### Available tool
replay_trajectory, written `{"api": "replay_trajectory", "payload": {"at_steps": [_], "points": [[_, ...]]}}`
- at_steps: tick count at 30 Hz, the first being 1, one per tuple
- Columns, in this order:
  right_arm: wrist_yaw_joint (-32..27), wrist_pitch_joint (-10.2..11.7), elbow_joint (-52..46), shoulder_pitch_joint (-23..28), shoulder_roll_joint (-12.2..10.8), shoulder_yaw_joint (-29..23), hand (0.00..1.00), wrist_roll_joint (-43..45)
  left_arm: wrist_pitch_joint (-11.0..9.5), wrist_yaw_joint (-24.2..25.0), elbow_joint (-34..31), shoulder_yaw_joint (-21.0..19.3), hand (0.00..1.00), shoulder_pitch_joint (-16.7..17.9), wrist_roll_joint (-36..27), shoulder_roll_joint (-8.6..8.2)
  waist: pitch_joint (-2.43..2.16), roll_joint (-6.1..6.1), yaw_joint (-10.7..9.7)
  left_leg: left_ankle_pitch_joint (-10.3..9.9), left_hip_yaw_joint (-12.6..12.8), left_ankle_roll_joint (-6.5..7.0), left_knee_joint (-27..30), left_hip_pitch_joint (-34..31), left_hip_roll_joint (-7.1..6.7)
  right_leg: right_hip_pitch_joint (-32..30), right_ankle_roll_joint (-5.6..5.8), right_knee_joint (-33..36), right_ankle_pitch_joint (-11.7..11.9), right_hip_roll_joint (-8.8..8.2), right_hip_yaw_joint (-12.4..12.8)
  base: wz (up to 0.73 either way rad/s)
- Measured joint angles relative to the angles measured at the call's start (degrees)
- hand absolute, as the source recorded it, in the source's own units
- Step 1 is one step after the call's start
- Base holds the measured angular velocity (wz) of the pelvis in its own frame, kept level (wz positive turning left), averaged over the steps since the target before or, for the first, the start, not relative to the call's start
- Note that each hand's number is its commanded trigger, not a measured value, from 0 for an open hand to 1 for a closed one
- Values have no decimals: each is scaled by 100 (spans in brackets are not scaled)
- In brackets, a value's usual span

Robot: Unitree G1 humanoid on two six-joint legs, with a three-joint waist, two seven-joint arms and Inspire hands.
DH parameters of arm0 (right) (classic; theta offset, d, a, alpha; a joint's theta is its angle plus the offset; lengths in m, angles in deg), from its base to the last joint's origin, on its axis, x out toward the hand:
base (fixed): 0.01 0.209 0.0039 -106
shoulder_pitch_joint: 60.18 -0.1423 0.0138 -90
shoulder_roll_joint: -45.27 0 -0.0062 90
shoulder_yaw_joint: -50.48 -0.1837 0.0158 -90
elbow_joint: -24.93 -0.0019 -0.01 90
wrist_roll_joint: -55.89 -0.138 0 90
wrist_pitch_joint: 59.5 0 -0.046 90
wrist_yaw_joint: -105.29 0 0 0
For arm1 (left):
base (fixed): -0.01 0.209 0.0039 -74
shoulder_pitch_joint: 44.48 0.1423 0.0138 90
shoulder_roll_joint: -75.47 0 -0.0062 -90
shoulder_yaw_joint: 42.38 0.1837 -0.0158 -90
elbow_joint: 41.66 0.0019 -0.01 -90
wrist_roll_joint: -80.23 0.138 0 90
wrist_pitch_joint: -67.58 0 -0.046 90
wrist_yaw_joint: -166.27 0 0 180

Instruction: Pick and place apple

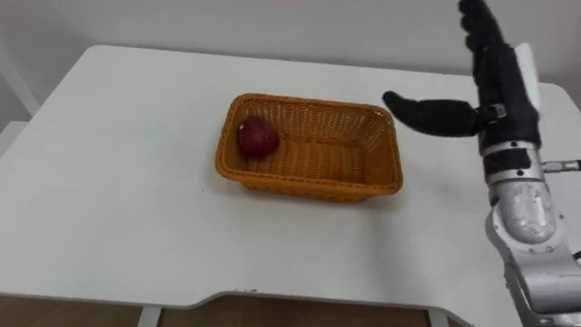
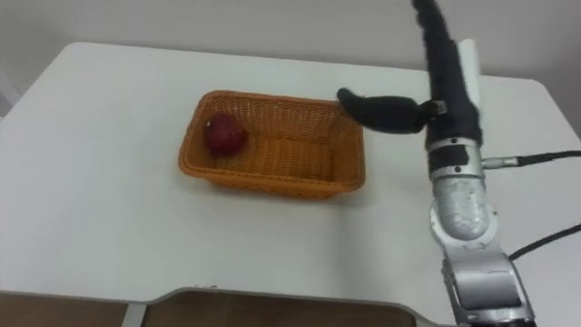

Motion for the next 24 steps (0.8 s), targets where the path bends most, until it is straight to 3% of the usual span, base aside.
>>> {"api": "replay_trajectory", "payload": {"at_steps": [4, 9, 16, 20, 24], "points": [[-786, 41, 84, 167, 160, -712, 0, 0, 10, -31, -7, -257, 0, 101, 2, 2, -13, 7, -132, 0, 66, 0, -9, -11, 9, -47, 7, 10, -4, 6, 55, -9], [-1758, 31, 694, 348, 180, -1384, 0, -99, 41, -106, -30, -269, 0, 107, 2, 3, -41, 8, -402, 0, 155, 0, -36, 38, 15, -51, 9, 16, -6, 35, 181, -10], [-2711, 6, 1253, 903, 188, -2101, 0, -180, 116, -187, -221, -587, 0, 168, -12, 16, -63, -52, -504, 0, 281, 0, -93, 66, 31, -126, 10, 23, -7, 48, 277, -10], [-3183, 3, 2122, 1101, 194, -2449, 0, -849, 158, -221, -450, -731, 0, 245, -6, 13, -70, -83, -589, -1, 340, 0, -122, 57, 35, -163, 10, 23, -7, 59, 359, -7], [-3197, -37, 3620, 1382, 187, -2595, 0, -1913, 159, -331, -509, -924, 0, 251, -130, 20, -98, -93, -740, -1, 306, 1, -105, 0, 35, -172, 11, 12, -8, 55, 315, 6]]}}
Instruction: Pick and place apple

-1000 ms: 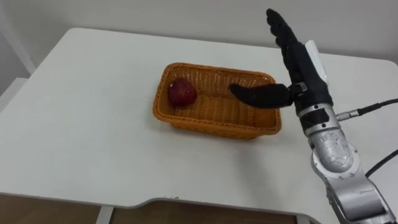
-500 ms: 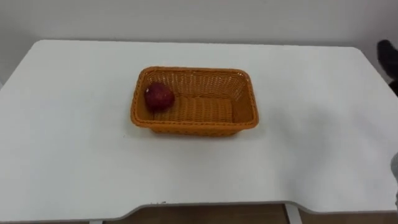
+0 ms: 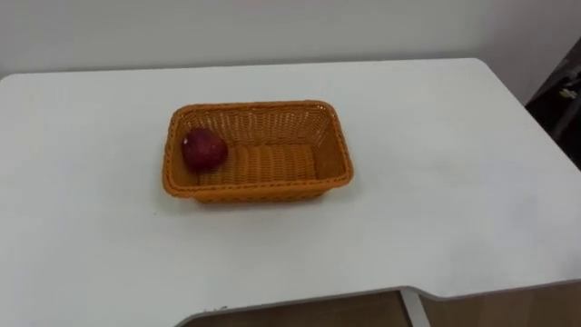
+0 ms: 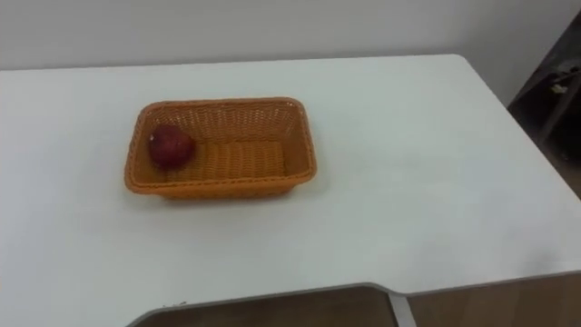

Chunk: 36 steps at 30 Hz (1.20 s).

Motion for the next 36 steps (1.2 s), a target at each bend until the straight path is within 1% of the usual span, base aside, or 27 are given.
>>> {"api": "replay_trajectory", "payload": {"at_steps": [1, 2, 3, 5, 7, 8, 9, 10, 12, 13, 15, 16, 17, 18, 19, 20, 21, 22, 23, 25, 26, 27, 28, 30, 32, 34, 36], "points": [[17, -17, 214, 38, -12, -19, 0, -107, 2, -9, -2, -2, 0, 3, 6, -7, 4, -6, -3, 0, 4, 0, -9, -1, 0, -6, 0, -1, 0, 2, 18, 0], [55, -65, 534, 150, -37, -49, 0, -369, 3, -15, -33, -4, 0, 18, 4, -25, 8, 34, 10, 0, 8, 0, -13, -7, -3, -17, 2, 2, -1, 3, 47, -5], [77, -89, 724, 188, -36, -52, 0, -510, 4, -15, -66, -10, 0, 33, 6, -28, 6, 48, 8, 0, 11, 0, -17, -8, -5, -24, 5, 9, -5, 2, 61, -7], [210, -143, 1568, 266, -44, -95, 0, -1009, 4, -39, -121, -95, 0, 39, 4, -31, -4, 92, 0, 0, 27, 0, -21, -5, -5, -40, 8, 19, -10, 6, 98, -5], [372, -197, 2129, 296, -121, -85, 0, -1166, 5, -57, -123, -121, 0, 31, 4, -35, -3, 92, 0, 0, 34, 0, -7, -1, -4, -34, 7, 19, -13, 6, 107, 0], [469, -251, 2420, 316, -216, -30, 0, -1165, 17, -47, -119, -118, 0, 3, 6, -47, 3, 95, 9, 0, 33, 0, 1, -2, -4, -36, 8, 20, -13, 6, 114, 0], [634, -280, 2691, 348, -302, 153, 0, -1161, 24, -38, -98, -112, 0, -26, 7, -63, 14, 107, 17, 0, 36, 0, 11, -2, -6, -51, 8, 25, -14, 4, 120, 0], [749, -329, 2823, 361, -339, 239, 0, -1161, 33, -27, -91, -114, 0, -44, 14, -72, 16, 109, 27, 0, 36, 0, 11, 2, -7, -71, 10, 31, -15, 3, 121, 0], [1312, -547, 3422, 332, -428, 521, 0, -1121, 74, 39, -57, -114, 0, -88, 74, -92, 28, 114, 96, -3, 44, 4, -14, 29, -14, -68, 22, 22, -31, 4, 173, -5], [1443, -604, 3555, 321, -438, 613, 0, -1091, 93, 49, -57, -114, 0, -88, 74, -94, 29, 117, 117, -4, 40, 5, -31, 33, -14, -68, 23, 17, -31, 5, 177, -5], [1987, -841, 3921, 298, -490, 1061, 0, -1012, 167, 69, -43, -110, 0, -66, 76, -94, 38, 126, 183, -6, 14, 7, -65, 52, -18, -55, 24, 6, -31, 1, 140, 0], [2134, -885, 3974, 287, -501, 1178, 0, -975, 199, 78, -31, -109, 0, -66, 76, -94, 39, 129, 193, -6, 10, 7, -71, 55, -19, -55, 24, 8, -32, -1, 135, 3], [2433, -934, 4080, 255, -521, 1426, 0, -837, 235, 93, 12, -100, 0, -62, 73, -94, 43, 135, 218, -6, 8, 7, -81, 57, -20, -49, 25, 8, -31, 0, 133, 0], [2699, -997, 4151, 214, -545, 1600, 0, -642, 241, 118, 66, -80, 0, -73, 74, -95, 45, 139, 251, -6, 6, 7, -73, 59, -19, -42, 25, 9, -29, 3, 130, 0], [2826, -1022, 4164, 198, -556, 1693, 0, -531, 247, 133, 68, -62, 0, -90, 77, -97, 46, 141, 285, -6, 7, 7, -64, 58, -19, -49, 25, 10, -29, 5, 149, 0], [3064, -1063, 4165, 175, -580, 1877, 0, -211, 252, 174, 67, -4, 0, -116, 76, -98, 49, 147, 343, -6, 7, 7, -64, 39, -18, -67, 25, 4, -29, 7, 161, 0], [3182, -1077, 4164, 149, -586, 1967, 0, -82, 256, 184, 68, 33, 0, -147, 72, -98, 52, 149, 355, -6, 4, 7, -65, 29, -19, -72, 25, -1, -29, 8, 163, 0], [3371, -1089, 4133, 95, -598, 2212, 0, 55, 263, 184, 110, 132, 0, -199, 73, -99, 57, 157, 431, -6, 9, 7, -66, 10, -18, -71, 25, -6, -29, 14, 151, 0], [3551, -1111, 4050, 44, -619, 2463, 0, 131, 271, 183, 188, 232, 0, -310, 71, -98, 81, 161, 492, -6, -1, 7, -59, -6, -17, -68, 24, -4, -28, 11, 116, 3], [3813, -1111, 3985, -73, -690, 2677, 0, 269, 269, 186, 317, 354, 0, -437, 70, -99, 132, 166, 500, -7, -33, 7, -39, -13, -16, -68, 23, -17, -27, 6, 53, 11], [3986, -1107, 3923, -160, -743, 2788, 0, 358, 269, 191, 343, 418, 0, -460, 73, -102, 132, 172, 503, -8, -44, 5, -41, -23, -14, -65, 21, -47, -27, 9, 29, 10], [4169, -1086, 3808, -181, -784, 2864, 0, 452, 268, 197, 338, 494, 0, -473, 76, -115, 126, 209, 527, -10, -45, 3, -44, -40, -12, -61, 13, -96, -19, 13, 20, 6], [4246, -1051, 3782, -194, -791, 2920, 0, 475, 268, 202, 339, 530, 0, -475, 79, -123, 134, 212, 545, -10, -52, 3, -44, -51, -13, -64, 14, -98, -19, 12, 15, 5], [4460, -1003, 3709, -192, -795, 3129, 0, 519, 271, 211, 343, 583, 0, -474, 80, -133, 121, 249, 610, -11, -87, 4, -34, -88, -19, -52, 14, -104, -19, 7, 1, 8], [4702, -999, 3723, -192, -799, 3399, 0, 624, 321, 209, 343, 618, 0, -494, 72, -133, 108, 304, 632, -10, -144, 4, 4, -147, -25, -47, 14, -107, -19, -12, -93, 18], [4834, -999, 3777, -190, -800, 3553, 0, 672, 376, 208, 347, 723, 0, -489, 72, -141, 107, 323, 657, -10, -134, 4, 3, -142, -23, -42, 14, -108, -19, -13, -107, 6], [4885, -998, 3818, -190, -798, 3577, 0, 667, 402, 211, 347, 785, 0, -492, 71, -158, 108, 350, 665, -10, -134, 4, 4, -146, -23, -33, 14, -110, -19, -13, -112, 0]]}}
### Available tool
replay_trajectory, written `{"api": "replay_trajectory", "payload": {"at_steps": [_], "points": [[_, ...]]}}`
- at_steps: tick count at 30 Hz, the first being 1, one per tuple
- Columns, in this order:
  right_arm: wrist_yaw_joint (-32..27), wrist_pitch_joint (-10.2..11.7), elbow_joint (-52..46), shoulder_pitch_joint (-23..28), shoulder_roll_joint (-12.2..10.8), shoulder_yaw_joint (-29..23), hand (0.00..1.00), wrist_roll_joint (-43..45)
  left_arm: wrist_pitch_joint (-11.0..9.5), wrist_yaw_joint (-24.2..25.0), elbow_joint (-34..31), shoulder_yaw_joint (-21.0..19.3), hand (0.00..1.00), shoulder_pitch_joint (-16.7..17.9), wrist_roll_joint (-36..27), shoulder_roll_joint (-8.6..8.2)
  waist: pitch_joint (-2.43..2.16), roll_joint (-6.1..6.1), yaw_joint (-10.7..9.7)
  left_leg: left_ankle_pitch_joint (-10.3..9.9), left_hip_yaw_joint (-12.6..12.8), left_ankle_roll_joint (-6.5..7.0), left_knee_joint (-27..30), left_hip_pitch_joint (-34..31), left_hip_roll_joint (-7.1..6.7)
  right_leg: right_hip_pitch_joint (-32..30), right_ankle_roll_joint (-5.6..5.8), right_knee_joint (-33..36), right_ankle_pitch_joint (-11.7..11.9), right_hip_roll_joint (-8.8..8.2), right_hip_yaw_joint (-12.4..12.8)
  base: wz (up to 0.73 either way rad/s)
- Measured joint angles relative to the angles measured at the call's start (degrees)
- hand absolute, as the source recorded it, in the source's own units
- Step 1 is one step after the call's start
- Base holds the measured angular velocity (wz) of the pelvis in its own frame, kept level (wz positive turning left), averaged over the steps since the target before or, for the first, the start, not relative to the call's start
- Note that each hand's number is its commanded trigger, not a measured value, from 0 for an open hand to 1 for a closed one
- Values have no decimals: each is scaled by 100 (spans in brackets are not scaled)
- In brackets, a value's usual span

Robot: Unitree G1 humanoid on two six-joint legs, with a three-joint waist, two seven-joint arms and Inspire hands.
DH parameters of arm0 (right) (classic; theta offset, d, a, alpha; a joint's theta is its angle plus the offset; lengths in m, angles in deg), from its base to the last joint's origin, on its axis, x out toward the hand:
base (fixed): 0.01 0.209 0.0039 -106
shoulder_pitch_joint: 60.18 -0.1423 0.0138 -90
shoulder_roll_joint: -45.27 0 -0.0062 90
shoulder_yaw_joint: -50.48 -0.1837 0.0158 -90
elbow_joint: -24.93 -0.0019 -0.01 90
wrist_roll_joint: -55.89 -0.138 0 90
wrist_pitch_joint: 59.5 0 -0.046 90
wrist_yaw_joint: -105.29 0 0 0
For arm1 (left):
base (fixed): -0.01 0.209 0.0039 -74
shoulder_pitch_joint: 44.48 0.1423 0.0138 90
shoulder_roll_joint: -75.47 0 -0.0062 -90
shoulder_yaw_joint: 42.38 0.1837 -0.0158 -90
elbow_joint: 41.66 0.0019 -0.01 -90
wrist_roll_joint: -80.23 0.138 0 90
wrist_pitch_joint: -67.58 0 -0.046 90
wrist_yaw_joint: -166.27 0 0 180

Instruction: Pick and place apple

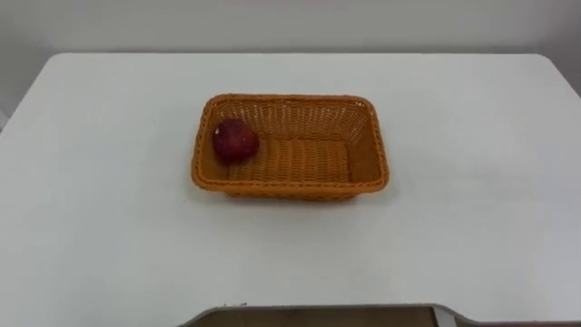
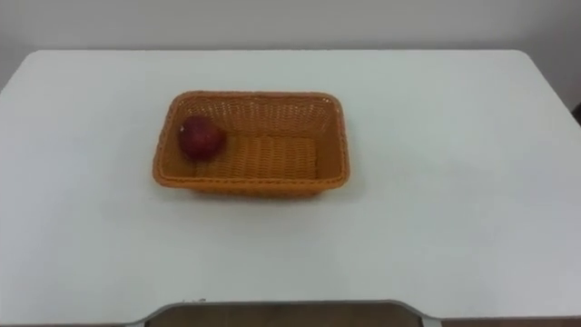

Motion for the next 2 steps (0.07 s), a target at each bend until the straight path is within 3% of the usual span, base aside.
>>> {"api": "replay_trajectory", "payload": {"at_steps": [2], "points": [[76, -1, 7, 13, -4, 50, 0, -12, 0, -1, 0, 0, 0, -14, -5, -25, 4, 4, 20, 0, 1, 0, 7, 6, 3, 11, 0, 1, 0, 4, 7, 0]]}}
